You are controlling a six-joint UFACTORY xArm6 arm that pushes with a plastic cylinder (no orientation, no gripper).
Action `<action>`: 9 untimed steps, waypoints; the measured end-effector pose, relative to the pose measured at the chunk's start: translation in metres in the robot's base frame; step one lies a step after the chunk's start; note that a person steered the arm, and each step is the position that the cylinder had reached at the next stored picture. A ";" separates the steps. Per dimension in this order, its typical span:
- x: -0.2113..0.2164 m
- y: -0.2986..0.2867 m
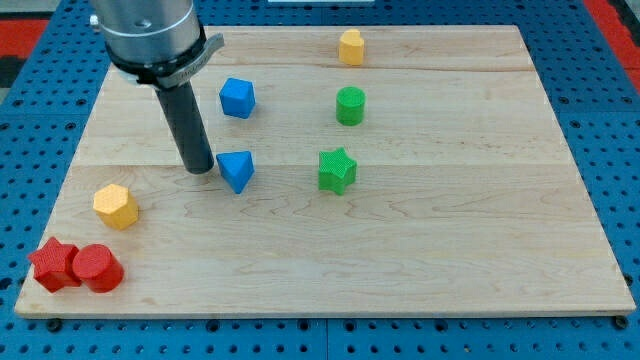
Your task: Push blue triangle at the bottom center
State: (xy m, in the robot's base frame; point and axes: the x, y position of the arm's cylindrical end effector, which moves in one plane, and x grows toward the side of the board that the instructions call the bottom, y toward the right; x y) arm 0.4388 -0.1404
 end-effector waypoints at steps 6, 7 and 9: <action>0.022 0.003; 0.031 -0.001; 0.045 0.065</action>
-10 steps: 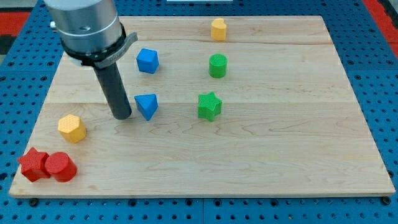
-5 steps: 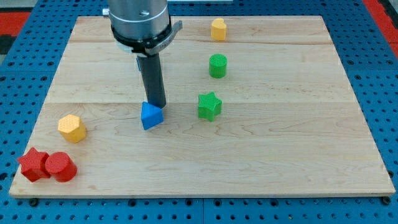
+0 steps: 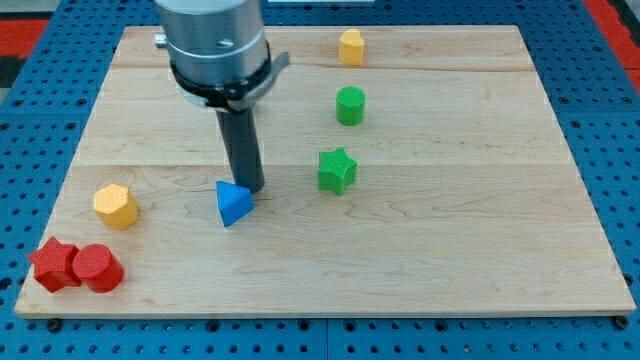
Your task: Push blue triangle at the bottom center
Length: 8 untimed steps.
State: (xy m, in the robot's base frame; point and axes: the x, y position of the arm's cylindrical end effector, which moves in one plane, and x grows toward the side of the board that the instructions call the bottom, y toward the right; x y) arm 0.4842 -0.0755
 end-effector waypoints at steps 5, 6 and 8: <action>0.010 -0.055; 0.013 -0.020; 0.017 -0.068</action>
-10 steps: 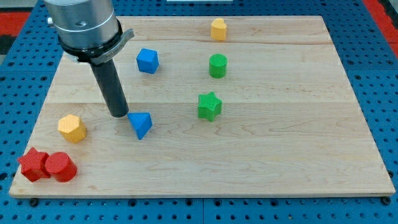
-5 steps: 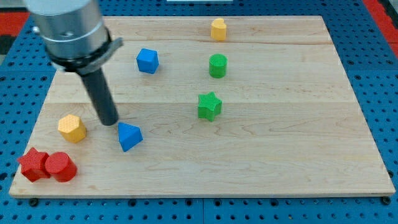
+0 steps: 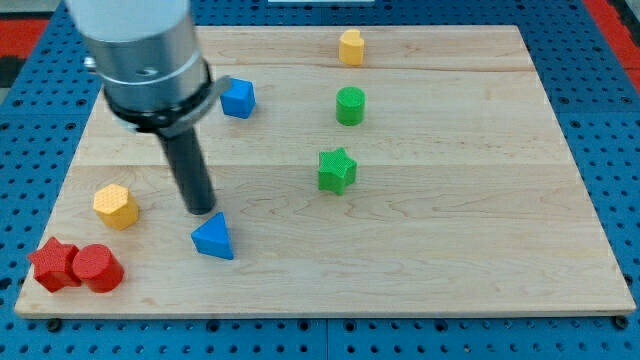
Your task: Push blue triangle at the bottom center
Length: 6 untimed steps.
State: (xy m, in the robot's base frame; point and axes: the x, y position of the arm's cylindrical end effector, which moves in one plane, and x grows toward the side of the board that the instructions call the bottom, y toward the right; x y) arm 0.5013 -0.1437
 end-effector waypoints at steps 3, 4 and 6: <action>0.044 0.021; 0.042 0.040; 0.045 0.076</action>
